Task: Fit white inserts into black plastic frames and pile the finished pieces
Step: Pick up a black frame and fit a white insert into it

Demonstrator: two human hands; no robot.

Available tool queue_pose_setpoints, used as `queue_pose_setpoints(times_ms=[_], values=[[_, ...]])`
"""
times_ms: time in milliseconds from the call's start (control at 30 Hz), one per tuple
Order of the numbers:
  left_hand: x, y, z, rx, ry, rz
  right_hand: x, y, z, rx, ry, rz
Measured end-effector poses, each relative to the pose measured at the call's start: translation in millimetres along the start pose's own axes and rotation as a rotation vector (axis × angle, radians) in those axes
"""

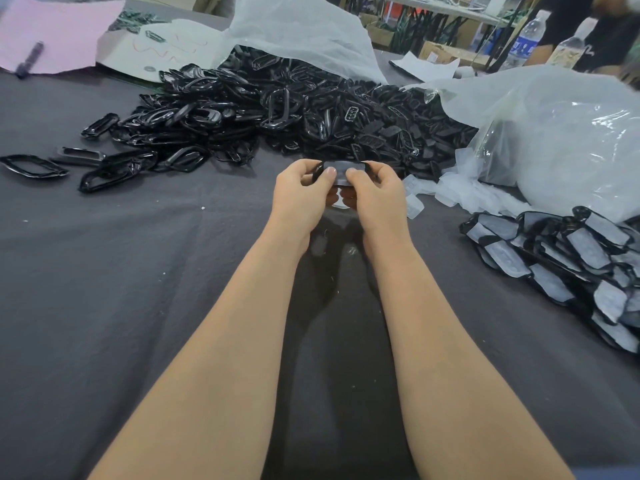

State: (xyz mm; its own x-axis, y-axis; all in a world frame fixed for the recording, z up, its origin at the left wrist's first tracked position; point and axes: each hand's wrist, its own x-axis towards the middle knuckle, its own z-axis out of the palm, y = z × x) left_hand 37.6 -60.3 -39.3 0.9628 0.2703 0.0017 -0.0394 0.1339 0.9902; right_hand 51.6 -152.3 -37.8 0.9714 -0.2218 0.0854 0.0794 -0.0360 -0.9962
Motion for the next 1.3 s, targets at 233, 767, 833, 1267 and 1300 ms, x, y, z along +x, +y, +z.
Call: queue_pose_setpoints(times_ms=[233, 767, 833, 1267, 1300], values=[[0.4, -0.1, -1.1, -0.133, -0.019, -0.028, -0.4, 0.3, -1.7, 0.024, -0.015, -0.036], [0.5, -0.8, -0.5, 0.058, 0.084, 0.038, -4.4, 4.1, -2.0, -0.136, -0.028, -0.119], [0.2, -1.0, -0.6, 0.062, 0.084, 0.031, -4.5, 4.2, -2.1, -0.133, -0.027, -0.144], [2.6, -4.6, -1.9, 0.293, 0.064, 0.104, -5.1, 5.1, -1.1, -0.2, -0.065, -0.14], [2.7, -4.7, -2.5, 0.271, 0.07, 0.091, -5.7, 4.8, -0.8, -0.21, -0.091, -0.14]])
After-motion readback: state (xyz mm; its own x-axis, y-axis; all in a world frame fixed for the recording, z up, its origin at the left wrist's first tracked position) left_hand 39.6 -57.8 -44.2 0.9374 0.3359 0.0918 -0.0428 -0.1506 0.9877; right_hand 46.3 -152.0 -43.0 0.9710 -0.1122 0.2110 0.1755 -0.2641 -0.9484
